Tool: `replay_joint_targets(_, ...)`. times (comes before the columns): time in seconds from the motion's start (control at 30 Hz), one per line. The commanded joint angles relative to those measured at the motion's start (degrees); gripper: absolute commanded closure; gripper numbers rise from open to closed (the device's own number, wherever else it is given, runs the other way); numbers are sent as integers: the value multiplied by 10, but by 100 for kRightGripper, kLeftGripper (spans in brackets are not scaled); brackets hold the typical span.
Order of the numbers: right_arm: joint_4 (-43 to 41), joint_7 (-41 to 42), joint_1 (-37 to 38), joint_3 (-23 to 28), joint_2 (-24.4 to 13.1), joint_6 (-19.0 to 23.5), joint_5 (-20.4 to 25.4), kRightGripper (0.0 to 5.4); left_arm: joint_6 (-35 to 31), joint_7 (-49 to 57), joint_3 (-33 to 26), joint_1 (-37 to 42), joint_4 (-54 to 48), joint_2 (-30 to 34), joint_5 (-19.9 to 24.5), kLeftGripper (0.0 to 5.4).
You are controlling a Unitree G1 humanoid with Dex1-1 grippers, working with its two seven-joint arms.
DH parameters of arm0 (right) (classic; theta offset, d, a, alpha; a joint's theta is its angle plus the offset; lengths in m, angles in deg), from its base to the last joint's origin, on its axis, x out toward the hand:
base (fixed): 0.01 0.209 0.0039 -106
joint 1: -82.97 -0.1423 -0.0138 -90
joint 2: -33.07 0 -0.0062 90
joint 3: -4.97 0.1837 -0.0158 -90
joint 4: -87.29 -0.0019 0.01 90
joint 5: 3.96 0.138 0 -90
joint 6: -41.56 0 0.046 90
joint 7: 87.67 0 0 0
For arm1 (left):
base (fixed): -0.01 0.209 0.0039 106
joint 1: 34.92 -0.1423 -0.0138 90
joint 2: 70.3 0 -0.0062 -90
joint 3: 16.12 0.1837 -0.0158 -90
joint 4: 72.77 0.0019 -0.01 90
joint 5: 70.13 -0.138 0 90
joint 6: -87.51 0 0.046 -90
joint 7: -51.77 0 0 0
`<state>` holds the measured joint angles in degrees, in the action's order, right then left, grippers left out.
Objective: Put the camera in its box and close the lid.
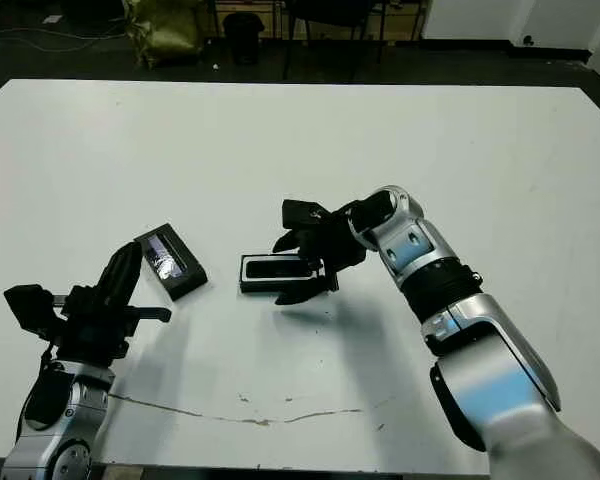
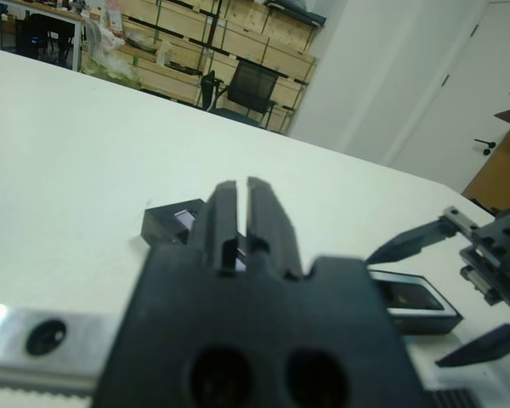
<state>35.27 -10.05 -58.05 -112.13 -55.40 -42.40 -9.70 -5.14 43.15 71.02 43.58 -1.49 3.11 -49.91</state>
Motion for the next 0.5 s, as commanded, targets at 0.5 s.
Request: replay_joint_targets(0.5, -149, -34, 32, 119, -48, 121, 93, 3, -2, -4, -3, -2, 11, 1, 2, 540)
